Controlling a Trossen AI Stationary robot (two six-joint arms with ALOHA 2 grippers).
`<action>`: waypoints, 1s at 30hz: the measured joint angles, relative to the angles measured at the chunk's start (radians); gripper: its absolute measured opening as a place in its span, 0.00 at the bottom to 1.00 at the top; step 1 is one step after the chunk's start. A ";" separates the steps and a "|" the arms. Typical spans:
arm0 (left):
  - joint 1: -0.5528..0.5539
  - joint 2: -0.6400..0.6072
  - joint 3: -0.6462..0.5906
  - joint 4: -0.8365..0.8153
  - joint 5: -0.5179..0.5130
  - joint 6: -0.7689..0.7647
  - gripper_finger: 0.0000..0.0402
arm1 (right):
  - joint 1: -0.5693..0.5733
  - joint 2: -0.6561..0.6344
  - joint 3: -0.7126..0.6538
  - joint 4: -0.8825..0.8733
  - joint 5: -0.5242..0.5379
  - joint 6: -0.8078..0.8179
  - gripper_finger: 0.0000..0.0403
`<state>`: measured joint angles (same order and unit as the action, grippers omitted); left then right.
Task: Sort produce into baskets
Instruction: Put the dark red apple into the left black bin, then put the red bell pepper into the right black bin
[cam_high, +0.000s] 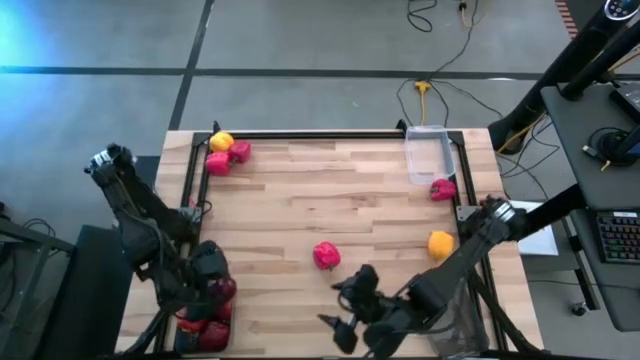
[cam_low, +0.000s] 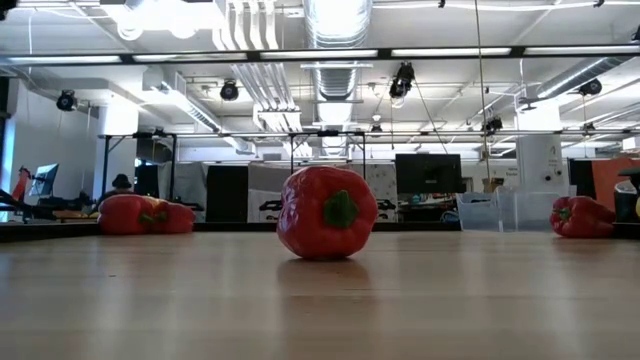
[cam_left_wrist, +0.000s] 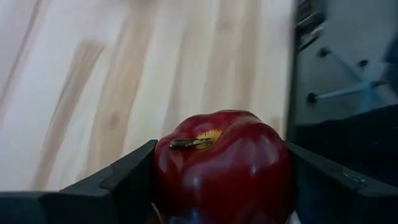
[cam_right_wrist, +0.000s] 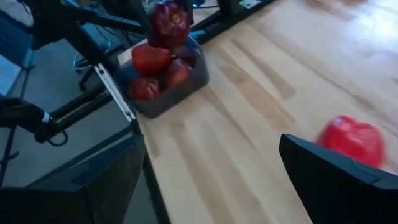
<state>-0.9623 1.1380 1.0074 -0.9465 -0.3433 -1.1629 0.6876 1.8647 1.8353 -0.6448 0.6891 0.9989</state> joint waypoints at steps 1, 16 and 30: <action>-0.004 0.005 -0.008 -0.028 0.012 -0.031 0.72 | 0.000 0.027 0.035 -0.003 -0.011 0.000 0.91; 0.002 0.052 -0.140 -0.118 0.179 -0.034 0.82 | -0.020 0.239 0.519 -0.498 -0.227 -0.029 0.91; 0.139 0.073 0.052 -0.225 0.204 0.100 0.97 | -0.044 0.003 0.300 -0.914 -0.154 -0.074 0.91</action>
<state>-0.8231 1.2108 1.0595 -1.1715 -0.1390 -1.0627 0.6439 1.8678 2.1351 -1.5591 0.5348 0.9249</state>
